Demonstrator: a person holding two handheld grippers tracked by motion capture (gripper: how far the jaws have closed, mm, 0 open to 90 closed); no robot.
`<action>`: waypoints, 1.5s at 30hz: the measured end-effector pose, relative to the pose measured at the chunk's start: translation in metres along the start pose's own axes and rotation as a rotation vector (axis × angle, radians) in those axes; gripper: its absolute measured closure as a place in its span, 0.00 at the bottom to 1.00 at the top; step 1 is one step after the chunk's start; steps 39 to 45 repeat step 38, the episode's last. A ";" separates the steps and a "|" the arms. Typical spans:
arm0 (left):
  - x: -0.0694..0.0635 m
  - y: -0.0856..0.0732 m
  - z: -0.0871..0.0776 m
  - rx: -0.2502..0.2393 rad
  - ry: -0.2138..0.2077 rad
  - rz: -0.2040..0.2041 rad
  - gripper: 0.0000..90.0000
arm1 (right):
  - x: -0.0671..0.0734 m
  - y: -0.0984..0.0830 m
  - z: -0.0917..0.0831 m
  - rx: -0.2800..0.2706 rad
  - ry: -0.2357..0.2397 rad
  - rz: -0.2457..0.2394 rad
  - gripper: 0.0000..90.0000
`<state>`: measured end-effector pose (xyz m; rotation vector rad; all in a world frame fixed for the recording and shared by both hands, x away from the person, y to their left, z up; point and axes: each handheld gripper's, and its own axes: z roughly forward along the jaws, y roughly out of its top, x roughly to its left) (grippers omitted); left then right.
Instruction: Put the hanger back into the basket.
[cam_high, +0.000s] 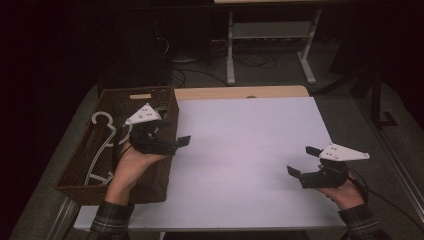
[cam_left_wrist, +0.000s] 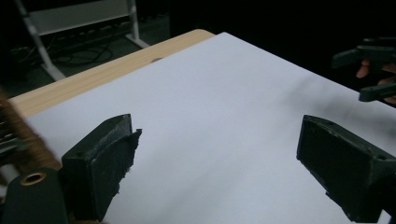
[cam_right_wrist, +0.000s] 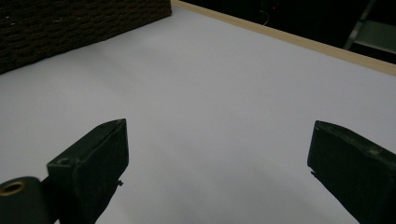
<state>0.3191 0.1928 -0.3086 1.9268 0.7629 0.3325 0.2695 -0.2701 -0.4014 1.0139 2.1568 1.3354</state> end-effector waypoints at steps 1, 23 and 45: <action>-0.005 0.000 0.004 0.001 -0.007 0.009 0.11 | 0.000 0.000 0.000 -0.001 0.000 0.000 0.05; -0.059 -0.033 0.064 0.037 -0.066 0.055 0.12 | 0.002 0.003 0.000 -0.002 0.014 -0.011 0.05; -0.058 -0.051 0.064 0.027 -0.042 0.042 0.10 | 0.004 0.006 -0.002 -0.014 0.020 -0.020 0.05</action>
